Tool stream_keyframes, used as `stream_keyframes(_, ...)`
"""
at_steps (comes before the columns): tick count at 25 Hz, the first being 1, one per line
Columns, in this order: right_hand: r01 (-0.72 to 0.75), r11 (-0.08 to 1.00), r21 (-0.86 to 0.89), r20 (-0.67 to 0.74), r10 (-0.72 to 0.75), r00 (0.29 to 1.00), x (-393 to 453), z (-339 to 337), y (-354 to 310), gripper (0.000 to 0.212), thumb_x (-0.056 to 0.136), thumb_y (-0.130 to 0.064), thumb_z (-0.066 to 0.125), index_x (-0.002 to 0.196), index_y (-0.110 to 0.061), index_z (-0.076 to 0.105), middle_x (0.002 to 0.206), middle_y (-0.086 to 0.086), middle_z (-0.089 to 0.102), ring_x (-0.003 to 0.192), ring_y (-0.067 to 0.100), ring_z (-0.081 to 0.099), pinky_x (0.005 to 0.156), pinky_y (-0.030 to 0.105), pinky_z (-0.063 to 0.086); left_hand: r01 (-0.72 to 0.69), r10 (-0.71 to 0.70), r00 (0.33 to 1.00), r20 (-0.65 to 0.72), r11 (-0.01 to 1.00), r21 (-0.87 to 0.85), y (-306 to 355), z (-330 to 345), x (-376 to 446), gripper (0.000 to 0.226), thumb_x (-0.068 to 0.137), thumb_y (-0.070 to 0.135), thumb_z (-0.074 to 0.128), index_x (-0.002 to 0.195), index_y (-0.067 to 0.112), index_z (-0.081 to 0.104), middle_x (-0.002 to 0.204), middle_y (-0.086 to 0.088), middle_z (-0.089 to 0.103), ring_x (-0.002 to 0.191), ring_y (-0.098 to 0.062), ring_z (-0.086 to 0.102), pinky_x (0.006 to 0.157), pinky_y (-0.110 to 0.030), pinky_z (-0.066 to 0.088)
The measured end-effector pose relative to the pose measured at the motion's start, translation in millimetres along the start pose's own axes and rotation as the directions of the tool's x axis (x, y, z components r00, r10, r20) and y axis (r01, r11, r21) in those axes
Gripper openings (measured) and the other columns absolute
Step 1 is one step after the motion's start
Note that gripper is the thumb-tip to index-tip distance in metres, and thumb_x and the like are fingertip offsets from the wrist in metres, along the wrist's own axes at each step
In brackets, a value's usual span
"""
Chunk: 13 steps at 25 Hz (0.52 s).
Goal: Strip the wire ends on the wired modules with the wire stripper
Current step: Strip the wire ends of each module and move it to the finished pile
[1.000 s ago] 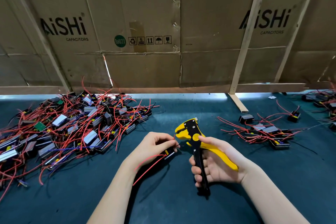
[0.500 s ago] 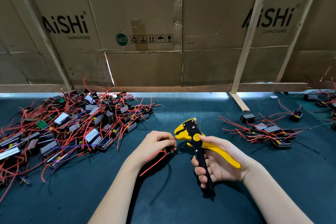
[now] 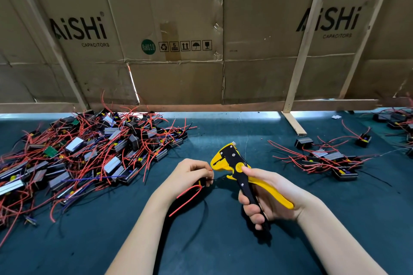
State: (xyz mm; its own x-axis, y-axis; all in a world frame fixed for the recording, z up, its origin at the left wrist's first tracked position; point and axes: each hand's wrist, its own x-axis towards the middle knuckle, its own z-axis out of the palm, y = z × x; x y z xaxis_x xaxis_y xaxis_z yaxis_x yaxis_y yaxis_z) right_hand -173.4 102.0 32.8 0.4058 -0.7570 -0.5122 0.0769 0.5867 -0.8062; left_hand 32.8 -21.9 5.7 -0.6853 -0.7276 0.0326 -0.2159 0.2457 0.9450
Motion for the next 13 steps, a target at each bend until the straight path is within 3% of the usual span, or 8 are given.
stream_keyframes(4, 0.008, 1.000, -0.017, -0.165, -0.011, 0.986, 4.6, 4.2, -1.6, 0.061, 0.072, -0.077, 0.046, 0.063, -0.017, 0.047, 0.053, -0.003, 0.032, 0.038, 0.010, 0.031, 0.044, 0.022, 0.036, -0.010, 0.010, 1.000, -0.002, 0.999, 0.032, -0.1, 1.3, -0.2, 0.019, 0.081, 0.018, 0.060, 0.065, 0.009, 0.067, 0.064, 0.000, 0.066, 0.061, -0.010, 0.058, 0.061, -0.013, 0.042)
stream_keyframes(6, 0.020, 1.000, 0.004, -0.182, -0.019, 0.983, 6.2, 4.1, -1.3, 0.061, 0.070, -0.077, 0.046, 0.064, -0.017, 0.045, 0.053, -0.004, 0.031, 0.037, 0.010, 0.029, 0.043, 0.021, 0.033, -0.015, 0.016, 1.000, -0.008, 0.999, 0.039, -0.9, 0.7, 0.7, 0.020, 0.084, 0.014, 0.061, 0.066, 0.009, 0.067, 0.066, -0.002, 0.067, 0.064, -0.012, 0.059, 0.064, -0.016, 0.044)
stream_keyframes(8, 0.039, 0.998, 0.051, -0.116, -0.032, 0.993, 6.1, 1.5, 1.6, 0.062, 0.076, -0.075, 0.046, 0.070, -0.014, 0.051, 0.058, 0.001, 0.040, 0.044, 0.015, 0.039, 0.051, 0.026, 0.043, -0.004, 0.005, 1.000, -0.012, 1.000, 0.012, -0.5, 1.0, 0.0, 0.019, 0.084, 0.014, 0.061, 0.068, 0.007, 0.068, 0.067, -0.003, 0.068, 0.066, -0.014, 0.060, 0.065, -0.019, 0.045)
stream_keyframes(11, 0.070, 0.978, 0.197, -0.055, -0.060, 0.997, 5.8, 0.9, 4.5, 0.060, 0.081, -0.062, 0.057, 0.085, -0.003, 0.059, 0.076, 0.016, 0.055, 0.066, 0.031, 0.057, 0.075, 0.043, 0.055, 0.000, 0.003, 0.999, -0.039, 0.997, 0.080, 0.1, 0.9, -1.6, 0.020, 0.082, 0.023, 0.063, 0.071, 0.009, 0.071, 0.072, -0.010, 0.068, 0.065, -0.013, 0.058, 0.067, -0.024, 0.046)
stream_keyframes(13, 0.069, 0.953, 0.296, -0.093, -0.044, 0.995, 6.6, -0.1, 4.0, 0.058, 0.078, -0.055, 0.063, 0.091, 0.001, 0.057, 0.081, 0.020, 0.057, 0.070, 0.034, 0.060, 0.077, 0.046, 0.056, 0.000, 0.031, 0.987, -0.161, 0.982, 0.188, -1.4, -1.5, -0.7, 0.014, 0.084, 0.022, 0.070, 0.074, 0.016, 0.077, 0.072, -0.009, 0.065, 0.060, -0.011, 0.052, 0.065, -0.025, 0.041)
